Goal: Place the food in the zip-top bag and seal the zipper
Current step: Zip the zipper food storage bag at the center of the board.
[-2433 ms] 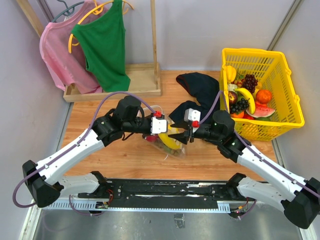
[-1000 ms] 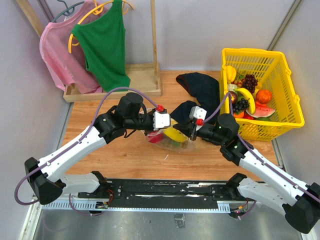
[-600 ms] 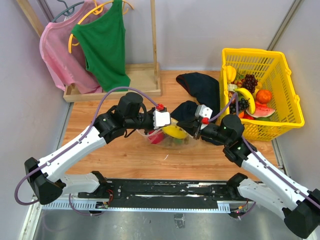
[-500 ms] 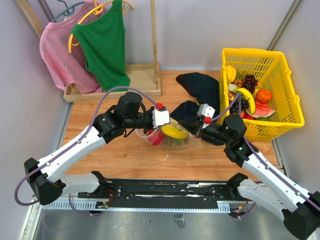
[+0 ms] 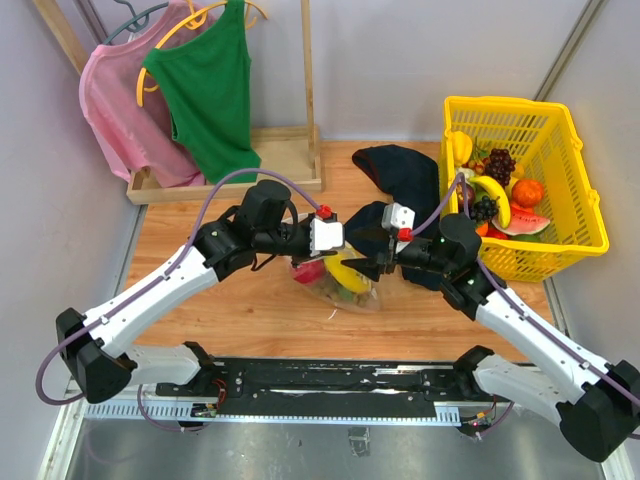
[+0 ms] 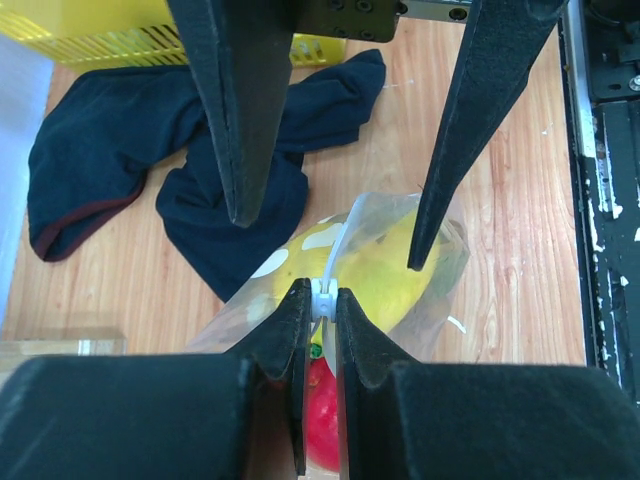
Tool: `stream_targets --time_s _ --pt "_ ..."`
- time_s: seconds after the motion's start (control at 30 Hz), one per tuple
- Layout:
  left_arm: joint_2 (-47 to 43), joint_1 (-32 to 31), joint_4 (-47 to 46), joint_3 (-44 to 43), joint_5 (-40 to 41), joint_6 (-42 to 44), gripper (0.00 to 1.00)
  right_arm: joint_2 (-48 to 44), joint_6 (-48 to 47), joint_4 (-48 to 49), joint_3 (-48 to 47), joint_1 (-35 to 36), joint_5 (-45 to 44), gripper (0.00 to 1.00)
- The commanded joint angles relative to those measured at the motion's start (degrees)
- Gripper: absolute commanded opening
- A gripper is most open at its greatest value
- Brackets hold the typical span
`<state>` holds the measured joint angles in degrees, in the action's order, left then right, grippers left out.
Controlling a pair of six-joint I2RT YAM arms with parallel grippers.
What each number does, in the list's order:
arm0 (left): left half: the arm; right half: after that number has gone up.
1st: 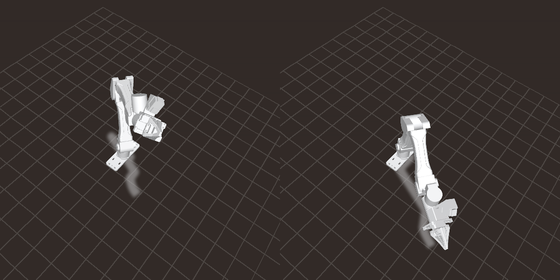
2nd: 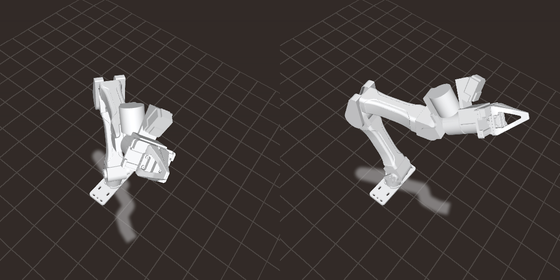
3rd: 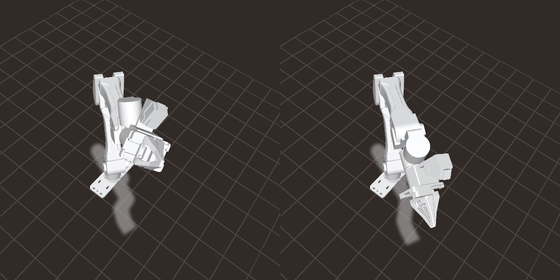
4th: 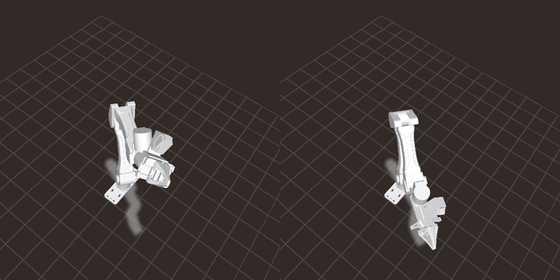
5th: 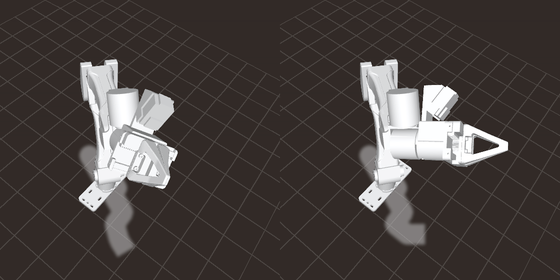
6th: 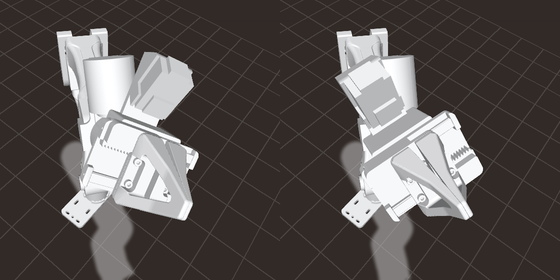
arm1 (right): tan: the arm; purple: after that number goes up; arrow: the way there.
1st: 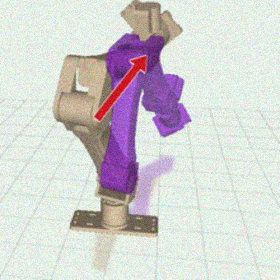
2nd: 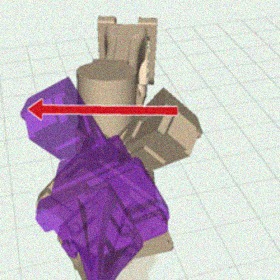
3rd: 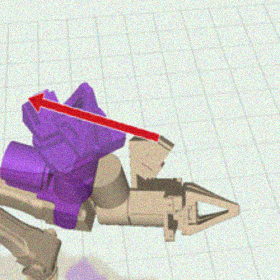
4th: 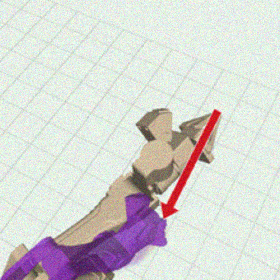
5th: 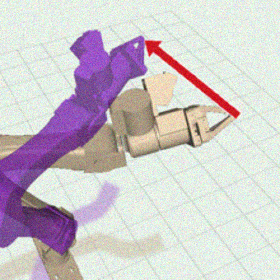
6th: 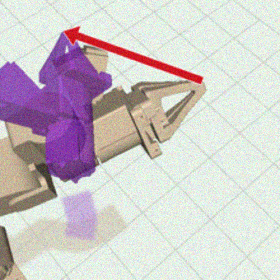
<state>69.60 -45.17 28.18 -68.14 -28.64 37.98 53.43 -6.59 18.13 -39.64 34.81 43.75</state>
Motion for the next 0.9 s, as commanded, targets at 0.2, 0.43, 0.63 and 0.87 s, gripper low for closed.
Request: stream_targets --time_s 0.2,0.43,0.63,0.87 --pt "1.02 0.17 -1.39 -2.87 -3.76 0.20 0.00 3.19 -1.79 -2.09 -3.98 2.10 1.59 0.64" --pt "0.72 0.17 -0.87 -2.49 -4.23 0.02 0.00 3.29 -3.15 -3.77 -3.87 2.11 -1.56 0.35" --pt "-0.32 0.17 0.26 -1.34 -2.19 -0.66 0.00 0.58 -3.89 -4.07 -2.72 2.10 -6.79 0.01" --pt "-2.49 0.17 0.47 -0.01 2.56 -3.13 0.00 -4.96 -3.89 -4.42 -0.58 1.99 -14.43 0.00"
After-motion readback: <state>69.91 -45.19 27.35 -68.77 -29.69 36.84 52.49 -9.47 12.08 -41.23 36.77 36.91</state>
